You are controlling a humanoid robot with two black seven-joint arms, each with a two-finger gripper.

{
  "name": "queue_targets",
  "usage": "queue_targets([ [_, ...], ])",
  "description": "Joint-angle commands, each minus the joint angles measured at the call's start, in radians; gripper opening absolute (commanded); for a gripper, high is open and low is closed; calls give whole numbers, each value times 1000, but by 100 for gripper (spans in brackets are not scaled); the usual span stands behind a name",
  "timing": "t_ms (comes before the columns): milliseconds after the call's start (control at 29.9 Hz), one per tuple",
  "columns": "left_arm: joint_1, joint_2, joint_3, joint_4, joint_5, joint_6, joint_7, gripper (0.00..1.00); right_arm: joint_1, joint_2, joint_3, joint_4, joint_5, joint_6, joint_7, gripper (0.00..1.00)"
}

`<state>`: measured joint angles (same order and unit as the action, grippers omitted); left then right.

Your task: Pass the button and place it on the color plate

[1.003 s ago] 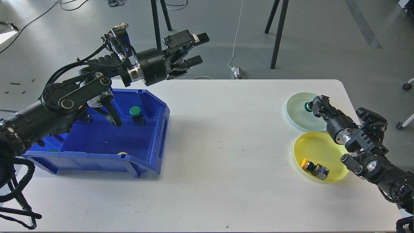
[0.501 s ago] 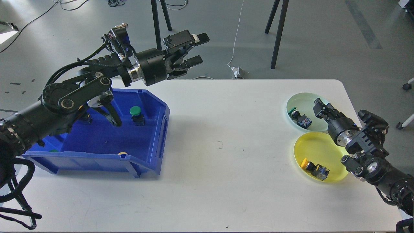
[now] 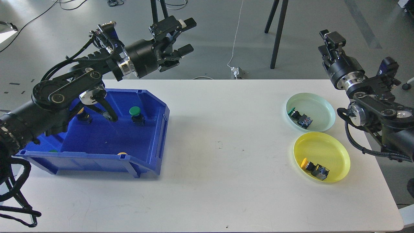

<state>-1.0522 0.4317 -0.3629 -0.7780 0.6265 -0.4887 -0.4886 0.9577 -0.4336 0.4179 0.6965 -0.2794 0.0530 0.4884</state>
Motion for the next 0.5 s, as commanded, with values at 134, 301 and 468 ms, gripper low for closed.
queue_targets([
  [134, 1, 127, -148, 124, -69, 0, 0, 99, 6, -19, 141, 103, 169, 436, 0, 64],
  [301, 66, 136, -165, 259, -258, 0, 0, 99, 6, -11, 121, 43, 203, 436, 0, 65],
  [468, 98, 116, -169, 272, -298, 0, 0, 99, -7, -2, 119, 29, 210, 436, 0, 100],
])
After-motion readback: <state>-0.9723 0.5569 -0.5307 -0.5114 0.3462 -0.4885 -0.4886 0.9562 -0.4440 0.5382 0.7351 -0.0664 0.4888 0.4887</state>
